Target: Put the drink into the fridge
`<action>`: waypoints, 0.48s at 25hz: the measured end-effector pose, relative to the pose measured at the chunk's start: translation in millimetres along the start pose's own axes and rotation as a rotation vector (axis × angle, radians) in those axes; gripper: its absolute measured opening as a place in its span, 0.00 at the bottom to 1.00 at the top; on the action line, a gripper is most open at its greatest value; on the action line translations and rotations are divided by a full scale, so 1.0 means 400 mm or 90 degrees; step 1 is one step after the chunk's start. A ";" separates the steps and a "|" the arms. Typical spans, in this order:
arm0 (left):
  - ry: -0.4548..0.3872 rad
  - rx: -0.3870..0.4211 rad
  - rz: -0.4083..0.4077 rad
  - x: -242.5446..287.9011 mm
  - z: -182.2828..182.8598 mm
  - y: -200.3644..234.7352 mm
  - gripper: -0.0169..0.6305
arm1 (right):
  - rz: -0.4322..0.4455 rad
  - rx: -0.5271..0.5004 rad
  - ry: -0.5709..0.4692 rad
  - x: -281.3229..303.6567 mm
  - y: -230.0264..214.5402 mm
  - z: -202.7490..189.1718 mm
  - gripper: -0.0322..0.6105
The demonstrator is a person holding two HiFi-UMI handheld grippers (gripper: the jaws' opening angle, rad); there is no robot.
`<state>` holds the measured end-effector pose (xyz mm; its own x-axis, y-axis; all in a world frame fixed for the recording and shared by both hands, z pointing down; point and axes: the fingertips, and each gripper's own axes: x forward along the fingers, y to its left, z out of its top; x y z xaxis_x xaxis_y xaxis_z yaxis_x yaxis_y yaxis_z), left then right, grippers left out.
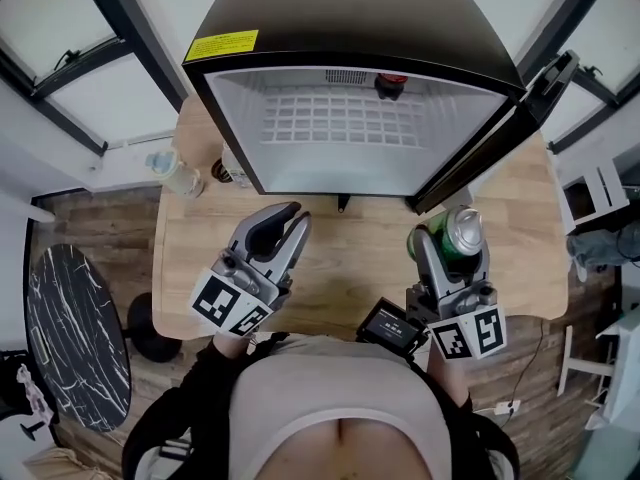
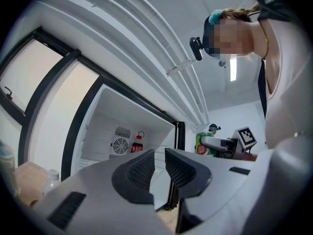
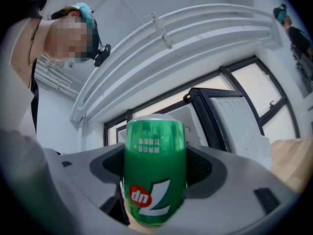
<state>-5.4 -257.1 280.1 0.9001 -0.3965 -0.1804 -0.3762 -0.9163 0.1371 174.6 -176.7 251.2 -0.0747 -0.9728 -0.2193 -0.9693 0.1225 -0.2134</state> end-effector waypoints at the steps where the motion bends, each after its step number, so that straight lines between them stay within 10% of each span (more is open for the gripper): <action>1: 0.001 -0.002 -0.004 0.005 -0.002 0.006 0.14 | -0.002 0.000 0.001 0.007 -0.001 -0.003 0.59; 12: 0.002 -0.017 -0.020 0.035 -0.013 0.061 0.14 | 0.001 -0.005 0.014 0.078 0.000 -0.051 0.59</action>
<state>-0.9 -284.7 286.2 0.9124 -0.3668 -0.1814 -0.3414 -0.9268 0.1567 167.4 -210.9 263.8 -0.0819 -0.9767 -0.1984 -0.9710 0.1231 -0.2049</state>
